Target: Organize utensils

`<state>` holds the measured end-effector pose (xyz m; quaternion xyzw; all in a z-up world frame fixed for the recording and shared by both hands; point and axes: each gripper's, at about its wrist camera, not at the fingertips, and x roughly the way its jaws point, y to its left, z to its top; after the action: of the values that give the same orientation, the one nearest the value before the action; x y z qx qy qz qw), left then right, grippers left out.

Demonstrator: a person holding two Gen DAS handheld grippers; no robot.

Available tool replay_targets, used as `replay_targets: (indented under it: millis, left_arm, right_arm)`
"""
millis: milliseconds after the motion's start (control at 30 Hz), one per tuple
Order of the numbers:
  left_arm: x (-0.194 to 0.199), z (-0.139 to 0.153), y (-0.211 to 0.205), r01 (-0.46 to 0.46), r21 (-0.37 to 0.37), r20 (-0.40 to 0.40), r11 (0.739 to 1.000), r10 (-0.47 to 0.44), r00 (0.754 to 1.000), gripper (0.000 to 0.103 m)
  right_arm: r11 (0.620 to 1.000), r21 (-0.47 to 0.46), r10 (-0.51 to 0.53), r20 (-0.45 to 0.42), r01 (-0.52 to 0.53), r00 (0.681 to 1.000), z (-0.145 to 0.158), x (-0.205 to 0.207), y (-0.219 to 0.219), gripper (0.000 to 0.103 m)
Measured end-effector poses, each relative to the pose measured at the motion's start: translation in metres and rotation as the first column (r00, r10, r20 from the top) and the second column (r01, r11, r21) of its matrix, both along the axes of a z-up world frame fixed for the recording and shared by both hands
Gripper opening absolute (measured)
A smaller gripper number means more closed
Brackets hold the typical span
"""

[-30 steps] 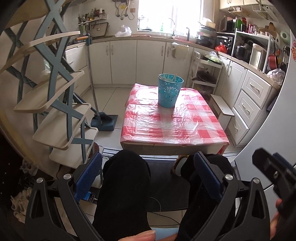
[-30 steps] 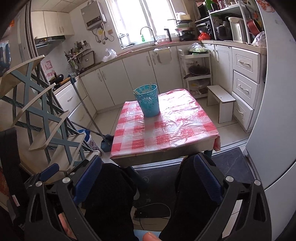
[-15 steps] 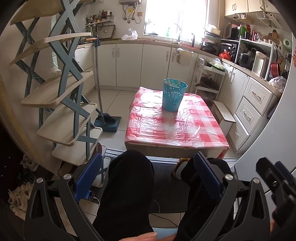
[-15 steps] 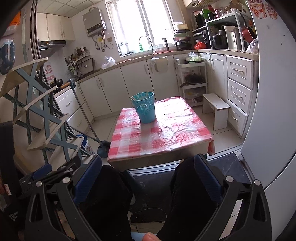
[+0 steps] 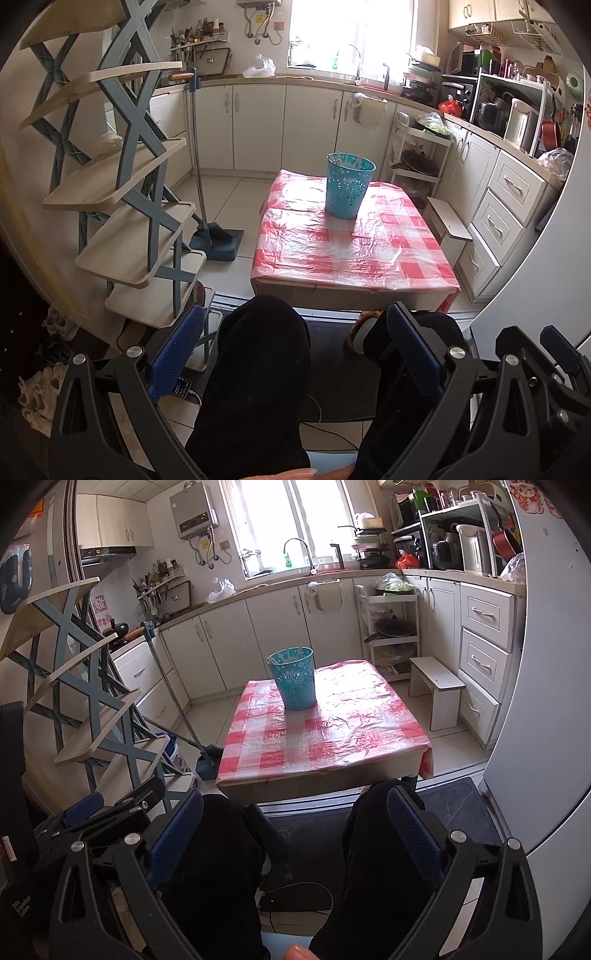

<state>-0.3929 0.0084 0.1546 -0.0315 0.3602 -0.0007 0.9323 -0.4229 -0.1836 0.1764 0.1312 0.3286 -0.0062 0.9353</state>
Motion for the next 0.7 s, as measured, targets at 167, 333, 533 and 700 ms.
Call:
replay_targets:
  millis: [167,333,533,700]
  left_arm:
    - [0.0000,-0.0003,-0.0010,-0.002,0.007,0.003,1.000,0.002,1.000,0.095]
    - [-0.0008,0.0002,-0.0011,-0.001,0.015,0.003,1.000,0.001,1.000,0.095]
    - [-0.0007,-0.0008,-0.0026,-0.002,0.022,-0.001,1.000,0.002,1.000,0.095]
    - [-0.0004,-0.0018,-0.0047,-0.001,0.031,-0.002,1.000,0.001,1.000,0.095]
  right_arm:
    - [1.000,0.000,-0.001,0.006,0.001,1.000,0.0003,-0.0027,-0.0011,0.096]
    - [1.000,0.000,-0.004,0.011,0.004,1.000,0.0016,-0.0044,-0.0024,0.096]
    - [1.000,0.001,-0.005,0.014,0.005,1.000,0.0018,-0.0062,-0.0042,0.096]
    - [1.000,0.003,-0.005,0.012,0.005,1.000,0.0018,-0.0067,-0.0047,0.096]
